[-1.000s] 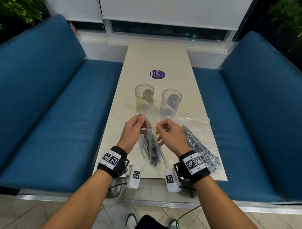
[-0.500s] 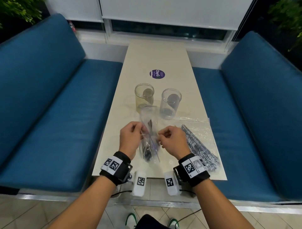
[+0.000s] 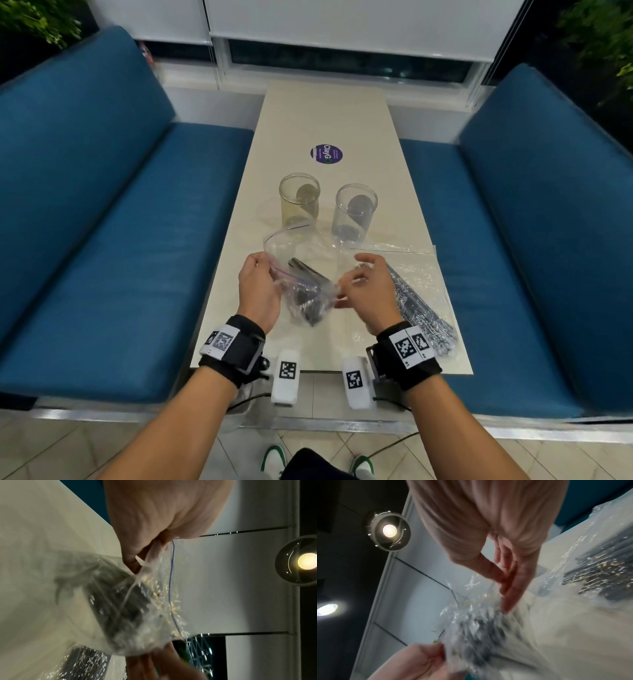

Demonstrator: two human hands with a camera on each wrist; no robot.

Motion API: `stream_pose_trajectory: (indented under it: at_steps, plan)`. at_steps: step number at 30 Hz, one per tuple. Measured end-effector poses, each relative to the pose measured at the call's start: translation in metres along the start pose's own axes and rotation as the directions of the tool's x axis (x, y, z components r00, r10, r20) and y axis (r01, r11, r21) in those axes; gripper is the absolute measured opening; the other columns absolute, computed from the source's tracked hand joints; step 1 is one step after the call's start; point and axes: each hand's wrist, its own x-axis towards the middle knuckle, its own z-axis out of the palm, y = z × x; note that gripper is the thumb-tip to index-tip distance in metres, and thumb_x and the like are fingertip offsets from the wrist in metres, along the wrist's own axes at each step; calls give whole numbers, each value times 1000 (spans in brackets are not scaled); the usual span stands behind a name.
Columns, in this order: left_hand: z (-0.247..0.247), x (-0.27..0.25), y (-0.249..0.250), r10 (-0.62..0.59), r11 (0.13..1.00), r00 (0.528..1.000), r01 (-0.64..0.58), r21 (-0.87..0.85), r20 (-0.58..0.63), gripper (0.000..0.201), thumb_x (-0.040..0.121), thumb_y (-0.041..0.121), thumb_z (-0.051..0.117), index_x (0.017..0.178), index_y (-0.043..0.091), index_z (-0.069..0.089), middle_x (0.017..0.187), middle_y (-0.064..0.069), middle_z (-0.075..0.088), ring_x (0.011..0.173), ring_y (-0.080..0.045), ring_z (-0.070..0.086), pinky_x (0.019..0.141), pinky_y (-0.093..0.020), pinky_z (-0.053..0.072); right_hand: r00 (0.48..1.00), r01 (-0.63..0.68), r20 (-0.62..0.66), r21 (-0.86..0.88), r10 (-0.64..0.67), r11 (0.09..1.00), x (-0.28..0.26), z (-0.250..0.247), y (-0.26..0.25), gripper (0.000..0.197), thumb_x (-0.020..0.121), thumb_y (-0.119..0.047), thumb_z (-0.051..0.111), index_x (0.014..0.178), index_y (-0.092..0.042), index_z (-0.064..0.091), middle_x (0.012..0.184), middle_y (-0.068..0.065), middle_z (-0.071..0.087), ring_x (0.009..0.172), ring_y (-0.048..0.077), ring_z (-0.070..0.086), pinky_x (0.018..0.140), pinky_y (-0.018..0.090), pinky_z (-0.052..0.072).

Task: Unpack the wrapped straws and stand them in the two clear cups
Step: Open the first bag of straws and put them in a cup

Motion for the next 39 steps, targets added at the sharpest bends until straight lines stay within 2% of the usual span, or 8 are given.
stream_pose_trajectory:
  at_steps: [9,15,18,22,28,32,35,39]
  plan:
    - [0,-3,5,37,999,999,-37,-33,18,29,112,2,41,89,12,55,80,-5,54,71,-17,55,65,-33,56,999,14,-37,133,-9,991,1,1,4,58,89,-20,83,133,-15,46,109,10,71,89,23,75,76,43,65]
    - [-7,2,7,69,995,997,-72,-64,-38,32,112,3,39,85,13,54,78,-3,50,76,-20,52,77,-43,58,990,100,-117,153,-83,983,3,-2,6,63,82,19,68,127,-19,47,105,9,75,76,22,69,79,48,60]
    - [-8,-3,10,78,994,997,-80,-69,-21,34,111,-1,40,83,11,55,78,-6,52,74,-22,59,81,-48,61,989,130,-102,232,-109,964,-2,-1,0,55,94,-9,75,138,-20,43,114,1,77,95,17,74,97,44,58]
    - [-1,-13,11,22,983,1000,-18,-185,20,30,113,2,42,88,5,57,82,-13,62,72,-25,75,69,-39,64,989,106,108,-33,-102,994,-9,5,7,116,67,-57,90,158,-29,24,157,-8,45,138,15,50,116,44,42]
    - [-6,-19,18,-73,997,991,73,1,109,39,115,33,44,106,4,69,90,-13,75,85,-29,74,73,-43,65,989,142,50,-101,-138,985,-9,10,13,80,81,-1,85,146,-22,43,131,-2,64,108,12,70,99,43,59]
    - [-25,-8,20,359,781,933,-323,534,38,12,106,30,60,111,25,70,121,-1,62,116,-19,55,103,-40,47,972,202,123,-17,-199,979,-18,-2,-1,68,87,9,75,141,-21,48,124,-10,68,115,18,71,99,37,60]
    - [-37,11,15,155,809,934,-306,502,320,53,105,41,59,155,32,48,159,4,48,133,-9,56,119,-46,40,962,200,172,89,-213,976,-24,-7,-6,66,88,15,70,143,-11,44,122,-5,75,116,21,73,92,33,62]
    - [-29,10,2,0,789,877,-296,539,481,40,100,36,57,138,30,68,132,2,75,122,-19,70,111,-51,53,973,148,134,274,-190,950,-23,3,-1,86,78,-1,85,149,-14,39,142,12,63,129,31,65,108,55,51]
